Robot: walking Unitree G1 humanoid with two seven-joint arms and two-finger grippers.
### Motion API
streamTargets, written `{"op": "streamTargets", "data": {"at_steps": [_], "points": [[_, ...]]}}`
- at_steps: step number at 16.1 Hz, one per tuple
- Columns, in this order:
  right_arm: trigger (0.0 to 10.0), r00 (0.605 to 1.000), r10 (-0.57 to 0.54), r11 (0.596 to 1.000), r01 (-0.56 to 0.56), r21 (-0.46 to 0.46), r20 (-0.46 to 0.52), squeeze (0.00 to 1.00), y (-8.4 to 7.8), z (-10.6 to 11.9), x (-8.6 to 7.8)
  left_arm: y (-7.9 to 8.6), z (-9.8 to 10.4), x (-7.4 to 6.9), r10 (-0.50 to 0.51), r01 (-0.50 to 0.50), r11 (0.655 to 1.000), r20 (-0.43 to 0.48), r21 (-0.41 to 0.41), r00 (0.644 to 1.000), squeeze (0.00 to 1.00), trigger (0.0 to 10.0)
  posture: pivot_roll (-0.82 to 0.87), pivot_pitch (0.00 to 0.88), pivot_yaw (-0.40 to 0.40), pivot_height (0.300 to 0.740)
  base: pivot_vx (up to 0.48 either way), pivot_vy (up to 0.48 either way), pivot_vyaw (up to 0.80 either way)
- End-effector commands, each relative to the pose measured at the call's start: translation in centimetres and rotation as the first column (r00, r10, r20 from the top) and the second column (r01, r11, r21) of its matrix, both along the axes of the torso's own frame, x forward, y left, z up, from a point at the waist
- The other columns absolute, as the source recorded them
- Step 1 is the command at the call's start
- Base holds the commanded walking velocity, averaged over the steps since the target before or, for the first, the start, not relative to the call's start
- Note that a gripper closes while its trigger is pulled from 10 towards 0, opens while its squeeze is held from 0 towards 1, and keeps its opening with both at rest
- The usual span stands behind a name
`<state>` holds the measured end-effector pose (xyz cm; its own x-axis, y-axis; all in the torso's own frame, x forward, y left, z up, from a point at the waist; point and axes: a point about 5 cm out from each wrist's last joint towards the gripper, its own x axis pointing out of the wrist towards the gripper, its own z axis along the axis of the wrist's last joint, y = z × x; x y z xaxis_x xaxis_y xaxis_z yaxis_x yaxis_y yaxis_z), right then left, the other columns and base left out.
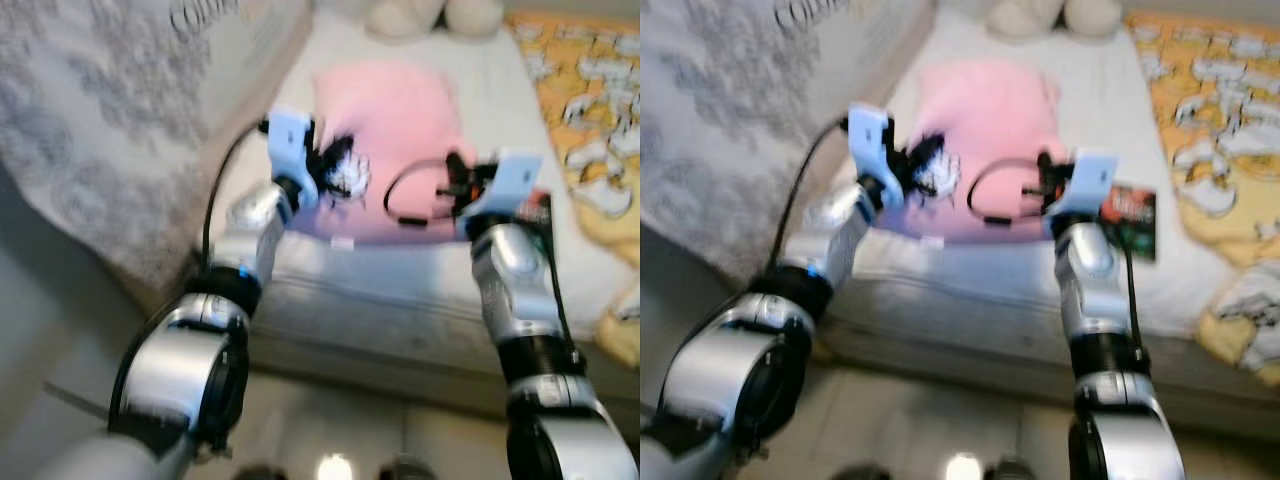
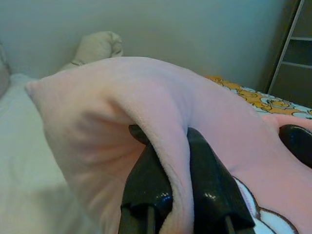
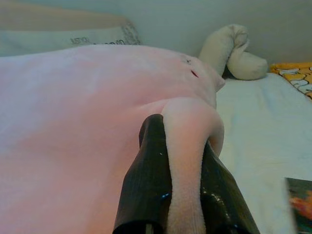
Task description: Clean up the room
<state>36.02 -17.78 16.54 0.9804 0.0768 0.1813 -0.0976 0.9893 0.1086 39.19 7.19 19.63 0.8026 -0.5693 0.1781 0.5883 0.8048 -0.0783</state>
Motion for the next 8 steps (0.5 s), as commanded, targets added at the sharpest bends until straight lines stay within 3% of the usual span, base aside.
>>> {"op": "streamTargets", "data": {"at_steps": [1,3,6,8], "points": [[10.0,0.993,-0.115,0.993,0.114,0.027,0.027,0.0,-2.25,0.57,-0.26,3.04,1.76,0.7,0.111,-0.111,0.994,0.071,-0.012,0.991,0.0,10.0,-0.13,0.0,0.069,0.74,0.0,0.0,0.0],[10.0,0.992,-0.123,0.992,0.123,0.026,0.026,0.0,-2.41,0.46,-0.4,2.71,1.67,0.75,0.117,-0.118,0.993,0.067,0.007,0.991,0.0,10.0,-0.14,0.0,0.074,0.74,0.0,0.0,0.0],[10.0,0.992,-0.126,0.992,0.125,0.022,0.022,0.0,-2.49,0.33,-0.52,2.46,1.88,0.79,0.123,-0.121,0.992,0.065,-0.026,0.99,0.0,10.0,-0.14,0.0,0.074,0.74,0.0,0.0,0.0],[10.0,0.992,-0.124,0.992,0.123,0.017,0.024,0.0,-2.51,0.39,-0.51,2.53,1.85,0.93,0.145,-0.144,0.989,0.053,-0.018,0.988,0.0,10.0,-0.14,0.0,0.072,0.74,0.416,0.12,0.0]]}}
